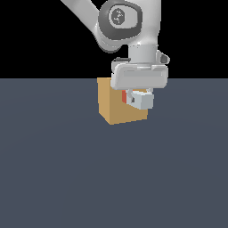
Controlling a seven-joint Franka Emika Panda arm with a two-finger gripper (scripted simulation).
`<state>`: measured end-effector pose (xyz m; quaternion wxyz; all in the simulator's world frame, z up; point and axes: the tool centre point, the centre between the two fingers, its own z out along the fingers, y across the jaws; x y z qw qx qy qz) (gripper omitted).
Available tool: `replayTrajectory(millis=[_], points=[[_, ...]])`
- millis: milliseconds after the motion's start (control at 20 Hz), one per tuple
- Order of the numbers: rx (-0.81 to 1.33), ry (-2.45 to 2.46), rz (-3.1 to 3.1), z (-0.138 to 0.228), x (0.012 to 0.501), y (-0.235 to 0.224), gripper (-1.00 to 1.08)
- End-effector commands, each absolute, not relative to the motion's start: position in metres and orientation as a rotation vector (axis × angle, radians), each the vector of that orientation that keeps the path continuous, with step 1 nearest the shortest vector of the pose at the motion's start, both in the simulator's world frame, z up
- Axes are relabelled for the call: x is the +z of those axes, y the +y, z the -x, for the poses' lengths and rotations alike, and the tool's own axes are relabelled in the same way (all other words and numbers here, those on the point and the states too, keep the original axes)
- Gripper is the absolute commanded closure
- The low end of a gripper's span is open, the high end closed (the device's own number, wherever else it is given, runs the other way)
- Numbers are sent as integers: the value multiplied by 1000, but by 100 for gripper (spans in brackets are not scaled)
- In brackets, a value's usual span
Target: Insert the peg into the horizontal hole in a box.
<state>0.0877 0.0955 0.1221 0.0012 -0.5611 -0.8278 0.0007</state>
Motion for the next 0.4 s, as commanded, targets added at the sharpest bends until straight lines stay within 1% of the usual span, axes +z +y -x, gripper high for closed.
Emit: replayTrajectory(millis=[0, 200, 350], points=[[-4, -2602, 1764, -82, 126, 113, 108], [-5, -2602, 1765, -76, 126, 130, 108], [-5, -2602, 1765, -75, 126, 135, 108]])
